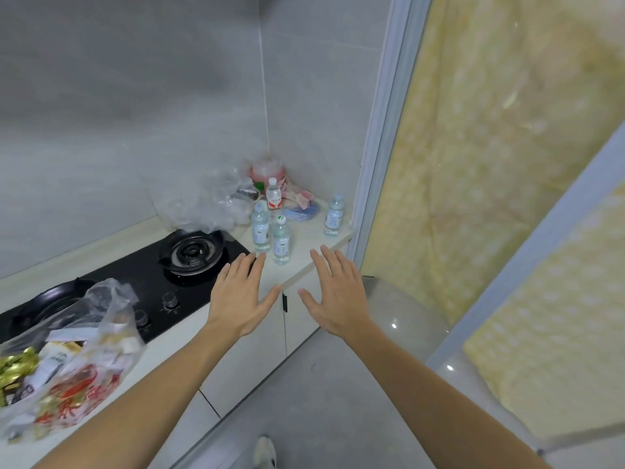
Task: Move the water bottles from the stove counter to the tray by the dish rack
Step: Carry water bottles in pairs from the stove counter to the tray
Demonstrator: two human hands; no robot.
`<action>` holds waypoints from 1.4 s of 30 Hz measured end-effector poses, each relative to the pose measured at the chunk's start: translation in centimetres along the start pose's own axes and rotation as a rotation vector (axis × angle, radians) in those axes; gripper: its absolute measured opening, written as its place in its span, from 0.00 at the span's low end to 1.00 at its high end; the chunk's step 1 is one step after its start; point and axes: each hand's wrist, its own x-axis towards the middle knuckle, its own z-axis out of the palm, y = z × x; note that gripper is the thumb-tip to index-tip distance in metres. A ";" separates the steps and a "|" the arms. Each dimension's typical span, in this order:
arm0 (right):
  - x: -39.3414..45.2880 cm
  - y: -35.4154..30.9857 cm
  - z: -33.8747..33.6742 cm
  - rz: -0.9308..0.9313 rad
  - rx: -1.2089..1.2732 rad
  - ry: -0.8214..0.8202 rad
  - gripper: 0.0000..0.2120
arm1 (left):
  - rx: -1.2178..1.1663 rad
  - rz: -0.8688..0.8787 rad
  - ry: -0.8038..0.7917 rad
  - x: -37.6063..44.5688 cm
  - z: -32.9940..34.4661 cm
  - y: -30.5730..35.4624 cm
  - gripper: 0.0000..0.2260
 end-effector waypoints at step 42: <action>47.2 28.7 13.0 -0.070 -0.201 -0.539 0.19 | 0.011 -0.461 -0.447 35.5 20.5 -1.9 0.20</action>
